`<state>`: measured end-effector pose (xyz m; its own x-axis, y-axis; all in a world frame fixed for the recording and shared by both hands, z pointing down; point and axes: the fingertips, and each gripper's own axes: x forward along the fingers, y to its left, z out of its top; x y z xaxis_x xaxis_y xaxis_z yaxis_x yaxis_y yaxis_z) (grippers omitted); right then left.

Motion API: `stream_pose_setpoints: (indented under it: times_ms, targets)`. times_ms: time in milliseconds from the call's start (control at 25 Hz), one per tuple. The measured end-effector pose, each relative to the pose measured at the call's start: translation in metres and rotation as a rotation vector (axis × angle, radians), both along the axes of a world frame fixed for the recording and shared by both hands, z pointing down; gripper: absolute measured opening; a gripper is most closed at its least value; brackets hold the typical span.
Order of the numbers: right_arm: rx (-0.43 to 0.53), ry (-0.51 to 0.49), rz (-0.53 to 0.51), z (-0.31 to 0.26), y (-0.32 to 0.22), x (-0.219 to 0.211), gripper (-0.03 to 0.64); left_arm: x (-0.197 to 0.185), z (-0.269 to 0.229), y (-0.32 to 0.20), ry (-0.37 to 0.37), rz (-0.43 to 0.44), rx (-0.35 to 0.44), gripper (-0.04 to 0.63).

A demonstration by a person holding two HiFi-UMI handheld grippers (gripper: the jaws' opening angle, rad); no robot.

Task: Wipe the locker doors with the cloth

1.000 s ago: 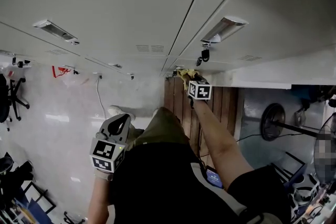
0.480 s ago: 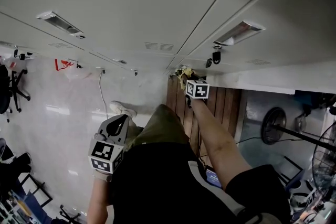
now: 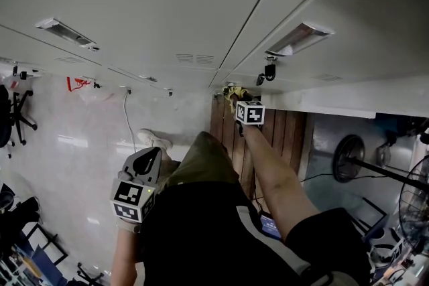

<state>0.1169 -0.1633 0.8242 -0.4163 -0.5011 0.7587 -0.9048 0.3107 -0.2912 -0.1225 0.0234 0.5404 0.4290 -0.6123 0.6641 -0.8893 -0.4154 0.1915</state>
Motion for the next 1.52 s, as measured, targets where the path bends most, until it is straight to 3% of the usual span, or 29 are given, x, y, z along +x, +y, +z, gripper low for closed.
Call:
stream_pose_setpoints:
  times_ms: [920, 1320, 1520]
  targets:
    - [-0.015, 0.206, 0.086, 0.008, -0.004, 0.113, 0.118, 0.027, 0.010, -0.008, -0.004, 0.080, -0.028, 0.008]
    - [-0.064, 0.244, 0.134, 0.025, -0.006, 0.140, 0.119, 0.027, 0.020, -0.008, -0.010, 0.089, -0.043, 0.008]
    - [-0.075, 0.217, 0.167, 0.037, -0.004, 0.140, 0.118, 0.023, 0.024, -0.009, -0.022, 0.081, -0.040, 0.008]
